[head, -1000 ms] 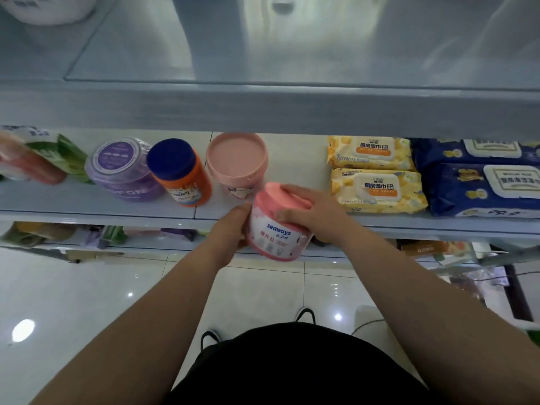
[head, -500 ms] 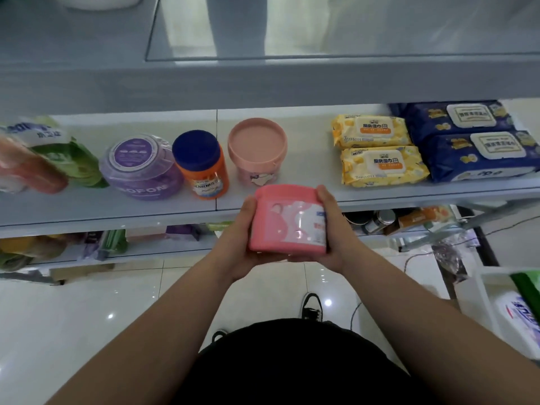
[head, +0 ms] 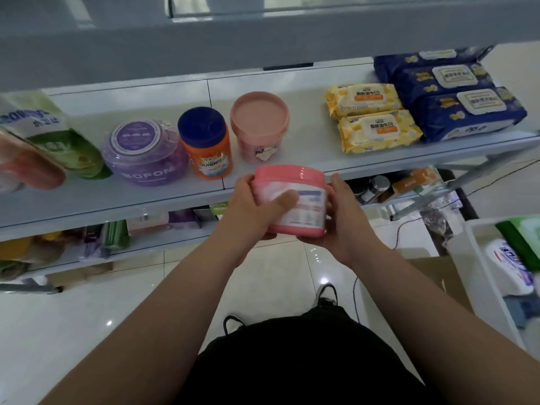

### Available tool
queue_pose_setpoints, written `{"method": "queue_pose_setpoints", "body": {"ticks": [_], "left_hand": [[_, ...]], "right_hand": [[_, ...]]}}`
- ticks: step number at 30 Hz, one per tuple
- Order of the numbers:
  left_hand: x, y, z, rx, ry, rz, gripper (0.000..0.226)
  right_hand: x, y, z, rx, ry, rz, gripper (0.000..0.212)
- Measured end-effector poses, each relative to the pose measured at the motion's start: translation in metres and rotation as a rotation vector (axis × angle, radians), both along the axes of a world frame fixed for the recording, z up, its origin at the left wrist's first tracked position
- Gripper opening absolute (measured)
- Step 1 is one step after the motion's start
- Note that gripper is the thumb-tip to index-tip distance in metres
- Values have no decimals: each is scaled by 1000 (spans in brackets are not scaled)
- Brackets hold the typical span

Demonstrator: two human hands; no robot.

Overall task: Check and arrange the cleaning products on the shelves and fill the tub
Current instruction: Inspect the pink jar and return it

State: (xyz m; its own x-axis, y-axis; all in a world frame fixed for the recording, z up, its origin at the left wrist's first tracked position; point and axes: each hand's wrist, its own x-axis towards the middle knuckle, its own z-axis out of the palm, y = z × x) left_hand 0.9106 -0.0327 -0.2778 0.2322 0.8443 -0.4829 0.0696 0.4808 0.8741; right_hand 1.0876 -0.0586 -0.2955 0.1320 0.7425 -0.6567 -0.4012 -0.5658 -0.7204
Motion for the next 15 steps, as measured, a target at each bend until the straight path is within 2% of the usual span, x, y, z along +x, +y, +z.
{"method": "queue_pose_setpoints", "body": {"ticks": [3,5,7,10,15], "left_hand": [[-2,1,-2,-91,-127,84,69],[2,0,-2,-98,-190,97,74],[14,-4,2,-86,-229,90,72],[40,-7,10,-82,-236,99,64],[75,-5,21,-67,-273,136,43]], "right_hand": [[17,-3,12,111,-135,60,32],[32,-1,17,148,-164,102,25],[39,0,19,114,-113,132,31],[46,0,18,17,27,97,56],[77,6,24,50,220,-32,55]]}}
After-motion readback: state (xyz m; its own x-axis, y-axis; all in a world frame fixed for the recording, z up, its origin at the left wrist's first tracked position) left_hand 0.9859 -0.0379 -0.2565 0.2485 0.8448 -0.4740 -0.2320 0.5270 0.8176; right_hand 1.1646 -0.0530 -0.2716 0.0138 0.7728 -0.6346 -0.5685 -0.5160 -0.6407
